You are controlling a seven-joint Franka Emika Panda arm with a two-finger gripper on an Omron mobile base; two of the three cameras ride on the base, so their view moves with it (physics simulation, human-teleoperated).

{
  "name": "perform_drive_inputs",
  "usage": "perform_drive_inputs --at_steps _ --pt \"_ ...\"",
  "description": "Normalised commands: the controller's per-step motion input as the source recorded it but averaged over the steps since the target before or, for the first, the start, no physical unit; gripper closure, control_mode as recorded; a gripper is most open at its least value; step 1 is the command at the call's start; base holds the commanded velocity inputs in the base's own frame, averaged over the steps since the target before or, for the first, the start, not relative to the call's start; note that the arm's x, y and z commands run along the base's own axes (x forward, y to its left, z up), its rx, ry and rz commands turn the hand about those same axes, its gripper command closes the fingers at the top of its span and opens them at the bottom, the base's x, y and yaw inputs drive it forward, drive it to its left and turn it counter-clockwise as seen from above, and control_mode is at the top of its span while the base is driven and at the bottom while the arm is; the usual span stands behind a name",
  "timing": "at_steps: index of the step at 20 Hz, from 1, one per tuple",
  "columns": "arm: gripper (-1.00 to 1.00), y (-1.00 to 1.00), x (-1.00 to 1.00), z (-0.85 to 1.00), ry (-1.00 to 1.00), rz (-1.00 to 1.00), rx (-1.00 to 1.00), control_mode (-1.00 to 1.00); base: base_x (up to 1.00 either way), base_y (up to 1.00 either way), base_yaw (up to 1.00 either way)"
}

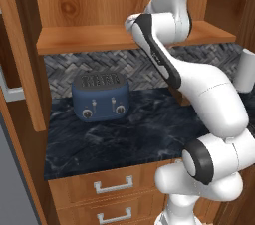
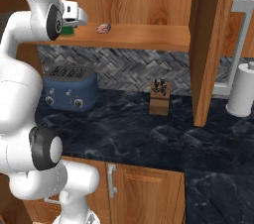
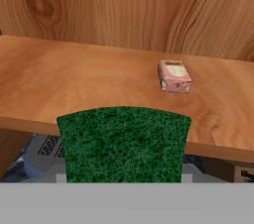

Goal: Pick up the sponge and bar soap from the sink, and place them back in the cabinet, and close the cabinet doors.

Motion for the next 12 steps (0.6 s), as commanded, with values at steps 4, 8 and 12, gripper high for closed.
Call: perform_drive_inputs --at_steps 4,8,12 --pt "1.0 0.02 0.15 -0.22 0.0 0.0 0.0 -1.0 0.0 0.0 0.0" --pt "1.0 0.0 0.15 -0.22 0.0 0.0 0.02 -1.0 0.0 0.0 0.0" --pt "1.0 0.0 0.19 -0.15 0.0 0.0 0.03 -1.0 0.0 0.0 0.0"
